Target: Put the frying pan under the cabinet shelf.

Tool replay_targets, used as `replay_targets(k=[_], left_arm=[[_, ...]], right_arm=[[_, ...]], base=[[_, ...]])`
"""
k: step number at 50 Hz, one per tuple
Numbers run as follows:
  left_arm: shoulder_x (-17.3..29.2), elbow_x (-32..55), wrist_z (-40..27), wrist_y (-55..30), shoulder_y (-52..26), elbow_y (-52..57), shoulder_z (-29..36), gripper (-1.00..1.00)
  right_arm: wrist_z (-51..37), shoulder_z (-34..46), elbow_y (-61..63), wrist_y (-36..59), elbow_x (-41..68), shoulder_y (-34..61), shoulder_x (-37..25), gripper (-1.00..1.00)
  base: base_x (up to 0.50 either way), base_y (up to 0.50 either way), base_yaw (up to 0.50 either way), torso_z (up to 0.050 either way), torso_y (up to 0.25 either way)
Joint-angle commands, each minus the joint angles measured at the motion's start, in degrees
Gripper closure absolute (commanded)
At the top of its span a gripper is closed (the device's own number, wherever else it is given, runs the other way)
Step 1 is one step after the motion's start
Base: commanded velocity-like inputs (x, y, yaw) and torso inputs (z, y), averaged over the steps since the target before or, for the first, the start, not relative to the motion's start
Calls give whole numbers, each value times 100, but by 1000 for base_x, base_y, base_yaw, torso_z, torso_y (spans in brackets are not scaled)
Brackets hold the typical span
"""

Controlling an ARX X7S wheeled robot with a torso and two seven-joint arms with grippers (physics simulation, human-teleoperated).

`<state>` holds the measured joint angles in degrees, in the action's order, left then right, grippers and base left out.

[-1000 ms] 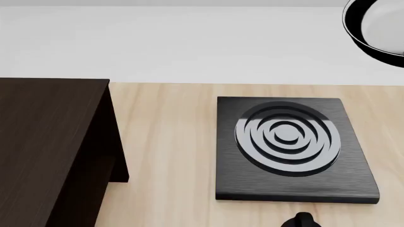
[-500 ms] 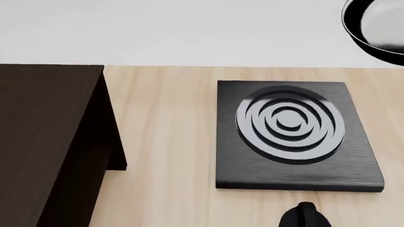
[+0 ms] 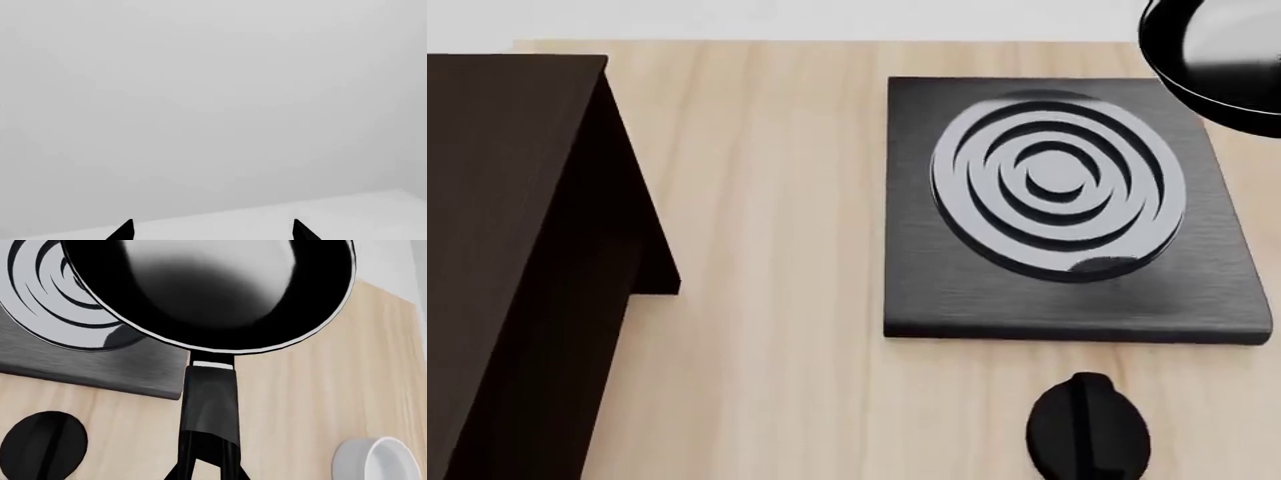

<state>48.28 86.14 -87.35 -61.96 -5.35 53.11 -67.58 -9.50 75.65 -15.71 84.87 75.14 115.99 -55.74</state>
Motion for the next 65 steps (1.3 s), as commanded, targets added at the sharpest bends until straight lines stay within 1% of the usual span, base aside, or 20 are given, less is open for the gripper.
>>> replay_targets(k=[1, 5, 15, 17, 18, 19, 21, 28, 29, 30, 31, 35, 50, 57, 65], left_arm=[[43, 57, -38, -7, -8, -2, -29, -100], [82, 96, -97, -14, -19, -14, 1, -100], [38, 2, 33, 1, -50, -10, 9, -100], [3, -19, 162, 24, -53, 1, -18, -100], [-86, -39, 388, 110, -98, 23, -57, -100], [-31, -25, 256, 53, -59, 15, -47, -100], [-20, -26, 210, 44, -55, 21, -47, -100], [-59, -45, 227, 52, -50, 5, -35, -100], [-59, -64, 231, 52, -55, 11, -19, -100], [-28, -154, 245, 19, -45, 48, 17, -100], [-14, -166, 159, -7, -39, 33, 48, -100], [-87, -213, 299, 29, -47, 22, 50, -100], [-125, -98, 292, 91, -53, 9, -39, -100], [-191, -45, 312, 162, -99, -21, -26, -100], [-166, -38, 285, 135, -54, -24, -77, -100]], right_arm=[[59, -68, 68, -72, -404, 226, 0, 100], [96, -33, 75, -78, -426, 256, 4, 100], [139, 42, 118, -124, -458, 260, -3, 100], [141, 59, 117, -151, -494, 275, 14, 100], [132, 45, 117, -145, -460, 264, 15, 100], [126, 50, 125, -168, -471, 256, 20, 100], [122, 38, 151, -170, -419, 237, 29, 100], [159, 103, 218, -183, -449, 278, 102, 100], [268, 174, 303, -174, -489, 304, 101, 100], [239, 85, 267, -234, -406, 283, 115, 100], [242, 91, 269, -209, -391, 294, 133, 100], [344, 201, 371, -188, -455, 333, 181, 100], [432, 379, 735, -226, -377, 204, 475, 100], [360, 414, 925, -240, -252, 56, 502, 100], [245, 323, 1266, -241, 39, -26, 456, 100]], base=[[0, 0, 0, 11, -145], [0, 0, 0, 11, -131], [0, 0, 0, 11, -127], [0, 0, 0, 11, -48], [0, 0, 0, 11, 0], [0, 0, 0, 9, 0], [0, 0, 0, 0, 0], [0, 0, 0, 0, 0], [0, 0, 0, 0, 0], [0, 0, 0, 0, 0], [0, 0, 0, 0, 0], [0, 0, 0, 0, 0], [0, 0, 0, 0, 2], [0, 0, 0, 0, 1], [0, 0, 0, 0, 1]])
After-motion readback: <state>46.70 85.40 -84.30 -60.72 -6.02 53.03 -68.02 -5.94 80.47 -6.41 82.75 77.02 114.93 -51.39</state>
